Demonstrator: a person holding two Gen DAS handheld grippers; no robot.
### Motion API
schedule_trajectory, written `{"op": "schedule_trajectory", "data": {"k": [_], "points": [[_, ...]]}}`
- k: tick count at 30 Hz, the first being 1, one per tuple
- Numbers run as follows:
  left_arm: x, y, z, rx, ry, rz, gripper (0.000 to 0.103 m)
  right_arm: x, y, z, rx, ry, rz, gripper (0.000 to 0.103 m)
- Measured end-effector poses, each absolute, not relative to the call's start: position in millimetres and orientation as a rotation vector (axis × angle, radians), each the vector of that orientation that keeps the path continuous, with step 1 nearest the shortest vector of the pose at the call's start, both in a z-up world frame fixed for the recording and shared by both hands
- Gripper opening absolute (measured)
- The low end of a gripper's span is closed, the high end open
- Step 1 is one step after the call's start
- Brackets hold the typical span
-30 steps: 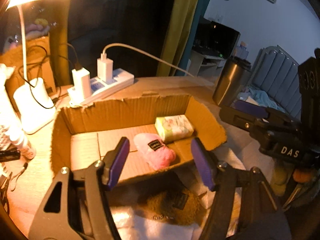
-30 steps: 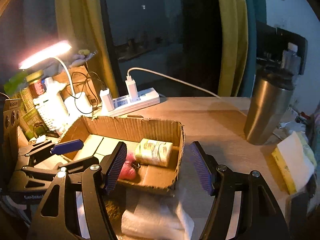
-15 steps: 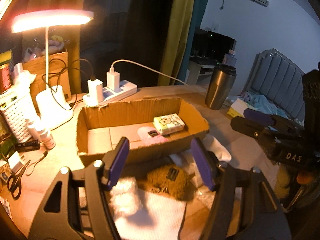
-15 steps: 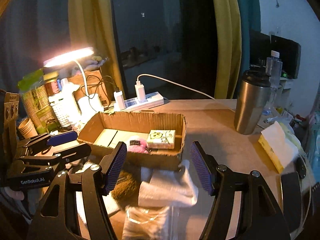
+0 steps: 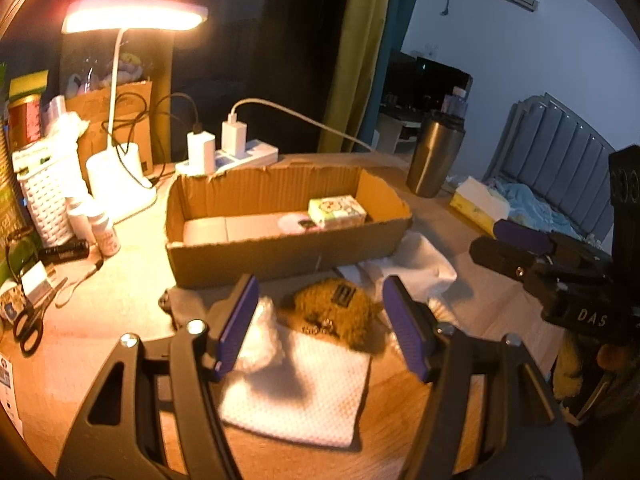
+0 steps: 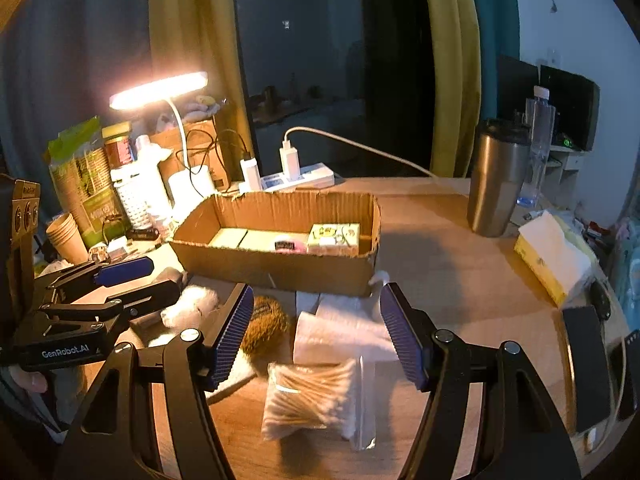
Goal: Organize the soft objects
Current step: 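Withdraw both tools from the box back toward the remaining desk items, then grasp the brown fuzzy plush with the left tool while the right tool pinches the white cloth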
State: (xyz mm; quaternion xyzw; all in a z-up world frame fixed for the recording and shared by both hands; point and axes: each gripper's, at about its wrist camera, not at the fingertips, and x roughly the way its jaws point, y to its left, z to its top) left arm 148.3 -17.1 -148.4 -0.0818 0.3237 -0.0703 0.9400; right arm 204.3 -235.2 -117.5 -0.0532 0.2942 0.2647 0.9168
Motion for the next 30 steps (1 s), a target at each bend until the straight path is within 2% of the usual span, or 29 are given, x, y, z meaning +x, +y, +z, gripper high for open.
{"op": "schedule_trajectory", "data": {"k": [18, 22, 30], "points": [[192, -50, -192, -0.138, 0.806, -0.138, 0.066, 242, -249, -164, -0.081, 0.710, 0.557, 0.069], [203, -53, -201, -0.131, 0.839, -0.131, 0.066, 257, -252, -173, -0.074, 0.732, 0.545, 0.074], [222, -60, -217, -0.124, 0.905, -0.119, 0.066, 281, -243, -192, -0.124, 0.799, 0.575, 0.076]]}}
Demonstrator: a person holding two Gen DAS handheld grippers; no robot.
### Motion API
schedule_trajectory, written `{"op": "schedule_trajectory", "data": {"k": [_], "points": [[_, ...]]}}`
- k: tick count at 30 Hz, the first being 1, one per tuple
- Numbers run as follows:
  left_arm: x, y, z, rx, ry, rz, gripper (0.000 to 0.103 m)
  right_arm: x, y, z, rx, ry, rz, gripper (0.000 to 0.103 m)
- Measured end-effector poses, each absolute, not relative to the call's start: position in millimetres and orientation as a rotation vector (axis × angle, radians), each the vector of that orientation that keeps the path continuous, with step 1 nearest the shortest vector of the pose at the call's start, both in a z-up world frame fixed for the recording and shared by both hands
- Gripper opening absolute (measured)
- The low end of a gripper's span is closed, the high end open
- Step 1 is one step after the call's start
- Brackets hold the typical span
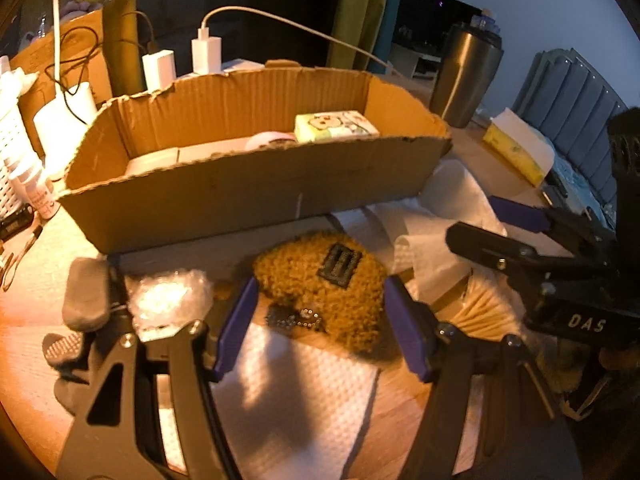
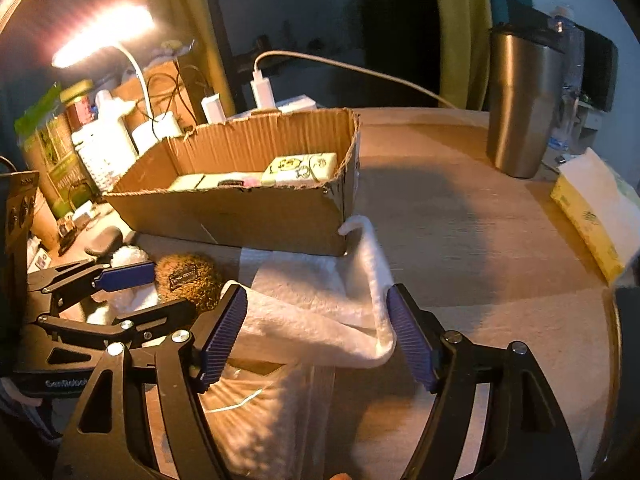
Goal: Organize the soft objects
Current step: 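Grasp the brown fuzzy plush with the left tool while the right tool pinches the white cloth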
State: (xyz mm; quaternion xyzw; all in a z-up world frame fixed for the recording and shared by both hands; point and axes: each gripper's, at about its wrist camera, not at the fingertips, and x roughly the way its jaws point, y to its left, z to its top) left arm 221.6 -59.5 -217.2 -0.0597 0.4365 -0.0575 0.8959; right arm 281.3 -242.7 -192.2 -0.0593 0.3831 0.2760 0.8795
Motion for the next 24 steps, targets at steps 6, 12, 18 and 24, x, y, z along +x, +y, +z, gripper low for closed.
{"op": "schedule_trajectory", "data": {"k": [6, 12, 18, 24], "points": [[228, -68, -224, -0.098, 0.936, -0.118, 0.074, 291, -238, -208, -0.167, 0.850, 0.583, 0.076], [232, -73, -227, -0.070, 0.947, -0.095, 0.074, 295, -238, -210, -0.189, 0.867, 0.582, 0.071], [230, -80, -227, -0.036, 0.931, -0.091, 0.066, 299, -246, -210, -0.165, 0.867, 0.581, 0.017], [223, -84, -219, -0.009, 0.899, -0.105, 0.053, 291, -254, -201, -0.135, 0.809, 0.585, 0.014]]}}
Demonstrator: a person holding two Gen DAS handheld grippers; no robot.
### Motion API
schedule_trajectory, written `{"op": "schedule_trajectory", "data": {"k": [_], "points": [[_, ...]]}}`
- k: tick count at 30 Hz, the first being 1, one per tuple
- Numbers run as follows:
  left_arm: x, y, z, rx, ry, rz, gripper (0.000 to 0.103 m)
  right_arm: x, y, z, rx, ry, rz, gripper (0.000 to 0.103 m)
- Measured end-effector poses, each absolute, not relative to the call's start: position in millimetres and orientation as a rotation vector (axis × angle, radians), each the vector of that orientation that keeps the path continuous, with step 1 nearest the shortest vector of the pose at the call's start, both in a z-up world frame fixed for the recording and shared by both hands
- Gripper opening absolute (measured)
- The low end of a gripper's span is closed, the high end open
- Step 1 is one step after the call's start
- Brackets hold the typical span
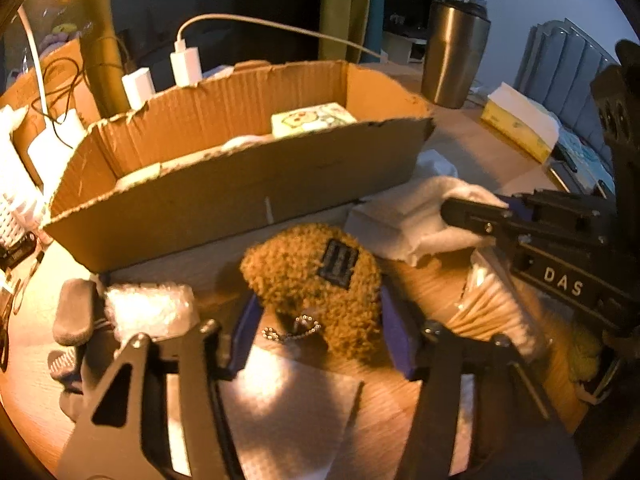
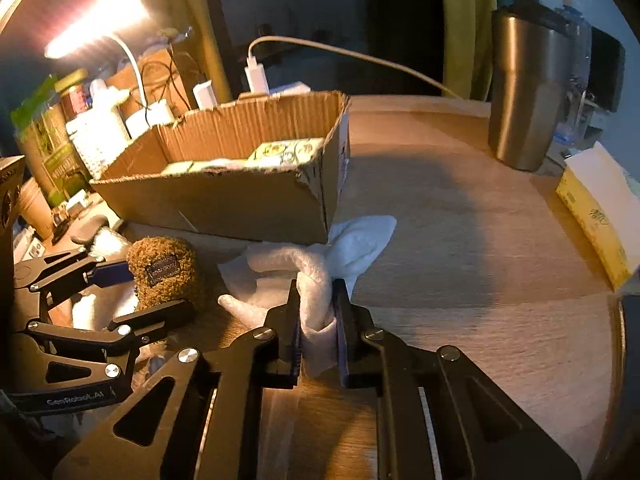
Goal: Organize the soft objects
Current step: 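Grasp the brown fuzzy plush with the left tool while the right tool pinches the white cloth, then carry the brown plush with the left tool while the right tool carries the white cloth to the box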
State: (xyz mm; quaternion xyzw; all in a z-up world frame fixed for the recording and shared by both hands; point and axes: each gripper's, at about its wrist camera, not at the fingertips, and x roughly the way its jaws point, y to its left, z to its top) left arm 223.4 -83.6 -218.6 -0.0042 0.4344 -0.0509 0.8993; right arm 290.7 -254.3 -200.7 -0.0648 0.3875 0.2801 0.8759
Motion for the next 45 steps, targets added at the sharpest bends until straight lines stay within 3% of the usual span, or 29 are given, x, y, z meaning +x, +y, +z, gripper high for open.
{"op": "schedule_trajectory", "data": {"k": [20, 45], "points": [[198, -89, -171, -0.003, 0.764, -0.146, 0.051, 259, -292, -158, -0.065, 0.670, 0.530, 0.014], [183, -22, -116, -0.078, 0.588, -0.166, 0.051, 240, -242, -102, -0.131, 0.548, 0.483, 0.014]]}}
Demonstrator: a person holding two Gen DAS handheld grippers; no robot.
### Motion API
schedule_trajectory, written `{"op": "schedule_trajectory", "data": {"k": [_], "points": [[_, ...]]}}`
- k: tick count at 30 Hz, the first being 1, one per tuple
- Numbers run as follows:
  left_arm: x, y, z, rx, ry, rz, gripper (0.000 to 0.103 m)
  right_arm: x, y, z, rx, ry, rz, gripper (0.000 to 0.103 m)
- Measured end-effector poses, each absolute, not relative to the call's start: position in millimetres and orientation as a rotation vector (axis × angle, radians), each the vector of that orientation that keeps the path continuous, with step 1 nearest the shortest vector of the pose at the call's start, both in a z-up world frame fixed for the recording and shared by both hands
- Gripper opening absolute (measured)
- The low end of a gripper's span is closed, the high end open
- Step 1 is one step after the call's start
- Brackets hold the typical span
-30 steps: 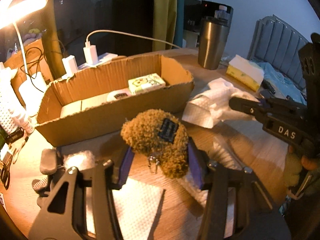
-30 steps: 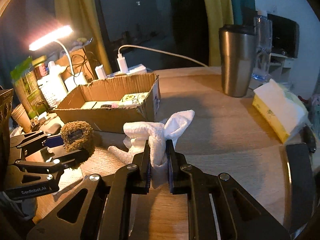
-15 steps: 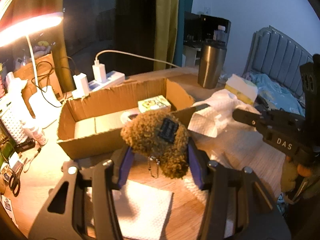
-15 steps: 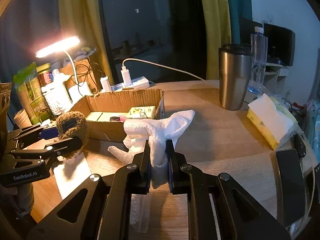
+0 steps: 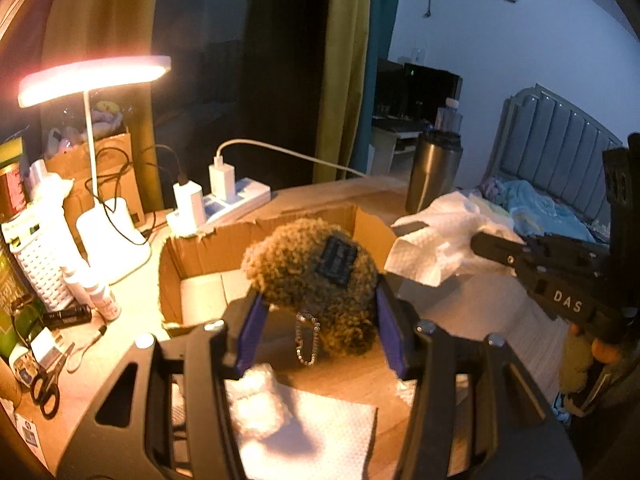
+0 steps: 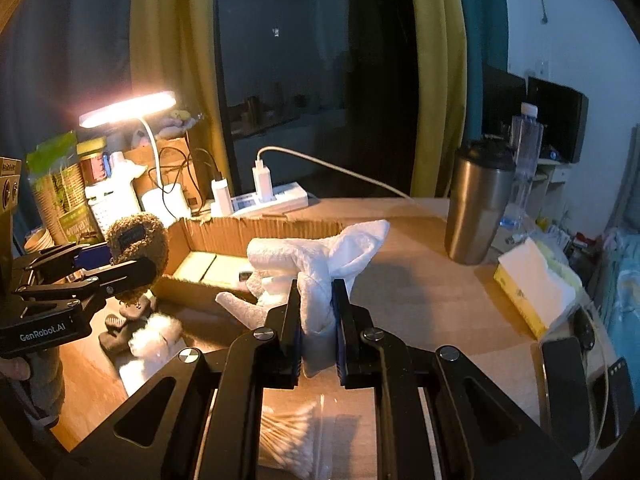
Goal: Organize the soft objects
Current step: 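Carry the brown plush with the left tool while the right tool carries the white cloth to the box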
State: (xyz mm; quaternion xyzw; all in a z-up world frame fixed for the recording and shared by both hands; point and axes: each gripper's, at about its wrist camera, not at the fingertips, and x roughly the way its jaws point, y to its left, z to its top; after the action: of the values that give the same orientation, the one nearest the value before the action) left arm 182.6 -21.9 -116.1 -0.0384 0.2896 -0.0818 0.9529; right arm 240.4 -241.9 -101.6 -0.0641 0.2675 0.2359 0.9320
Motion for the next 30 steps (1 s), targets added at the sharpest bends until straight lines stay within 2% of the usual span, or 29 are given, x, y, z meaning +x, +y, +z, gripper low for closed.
{"op": "schedule_trajectory", "data": {"k": [18, 30], "points": [[220, 15, -94, -0.113, 0.518, -0.170, 0.052, 270, -194, -73, -0.172, 0.497, 0.485, 0.014], [267, 27, -140, -0.140, 0.627, -0.150, 0.052, 311, -171, -104, -0.186, 0.593, 0.510, 0.014]]}}
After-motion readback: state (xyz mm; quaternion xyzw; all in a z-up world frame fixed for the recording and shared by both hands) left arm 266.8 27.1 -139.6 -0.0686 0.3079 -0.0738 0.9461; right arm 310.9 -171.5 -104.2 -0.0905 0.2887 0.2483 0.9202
